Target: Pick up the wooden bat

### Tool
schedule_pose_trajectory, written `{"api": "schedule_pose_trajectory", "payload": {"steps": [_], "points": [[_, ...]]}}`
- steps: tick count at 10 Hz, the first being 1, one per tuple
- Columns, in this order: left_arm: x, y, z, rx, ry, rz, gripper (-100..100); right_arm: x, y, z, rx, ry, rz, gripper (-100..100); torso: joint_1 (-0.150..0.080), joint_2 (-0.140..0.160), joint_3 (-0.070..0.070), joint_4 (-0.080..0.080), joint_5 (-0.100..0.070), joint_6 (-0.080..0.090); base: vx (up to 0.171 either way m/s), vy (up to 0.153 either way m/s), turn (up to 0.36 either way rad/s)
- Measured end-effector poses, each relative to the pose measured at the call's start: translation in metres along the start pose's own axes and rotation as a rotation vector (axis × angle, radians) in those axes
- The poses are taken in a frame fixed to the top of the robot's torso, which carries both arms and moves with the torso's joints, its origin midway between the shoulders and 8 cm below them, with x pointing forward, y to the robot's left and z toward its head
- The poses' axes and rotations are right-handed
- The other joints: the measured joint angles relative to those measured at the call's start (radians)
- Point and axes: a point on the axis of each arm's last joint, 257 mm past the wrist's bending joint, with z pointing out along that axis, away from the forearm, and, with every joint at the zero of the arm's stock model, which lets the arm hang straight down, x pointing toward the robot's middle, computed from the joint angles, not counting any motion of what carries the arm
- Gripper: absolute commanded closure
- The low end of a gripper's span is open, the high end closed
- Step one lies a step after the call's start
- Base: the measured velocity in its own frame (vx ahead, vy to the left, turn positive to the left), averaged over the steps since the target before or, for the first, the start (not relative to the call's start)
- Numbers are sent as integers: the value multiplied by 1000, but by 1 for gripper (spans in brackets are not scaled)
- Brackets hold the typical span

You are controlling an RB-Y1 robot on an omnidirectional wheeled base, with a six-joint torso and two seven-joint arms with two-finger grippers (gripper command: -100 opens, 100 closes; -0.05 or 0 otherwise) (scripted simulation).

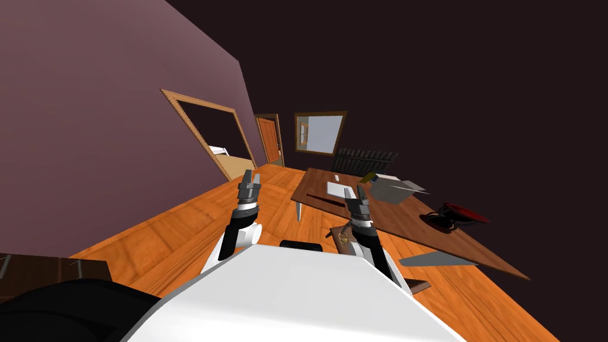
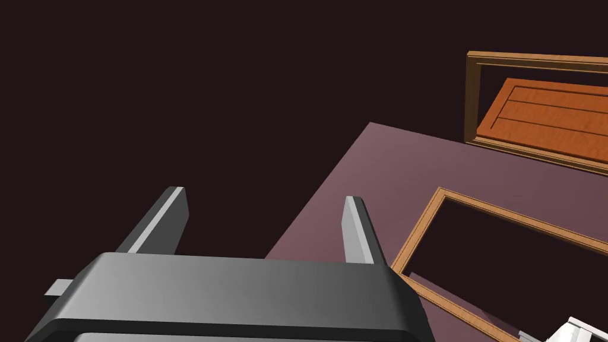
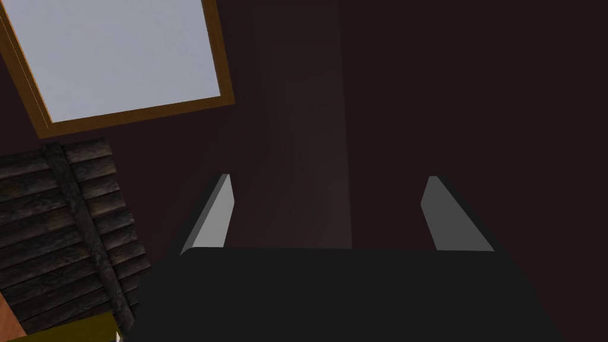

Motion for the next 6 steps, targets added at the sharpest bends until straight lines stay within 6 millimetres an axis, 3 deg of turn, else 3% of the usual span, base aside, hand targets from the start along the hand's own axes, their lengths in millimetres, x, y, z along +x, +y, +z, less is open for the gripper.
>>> {"api": "schedule_pose_trajectory", "payload": {"steps": [2, 4, 6], "points": [[0, 0, 0, 0, 0, 0, 0, 7, -20, -7, 53, 49, -31, -100, 0, 0, 0, 0, 0, 0, -63, 97, 52], [0, 0, 0, 0, 0, 0, 0, 14, -41, -20, 118, 114, -71, -100, 2, 2, 1, 0, 0, 0, -81, 148, 192], [0, 0, 0, 0, 0, 0, 0, 22, -65, -33, 184, 175, -116, -100, 3, 0, 0, 0, 1, 0, -55, 131, 55]]}}
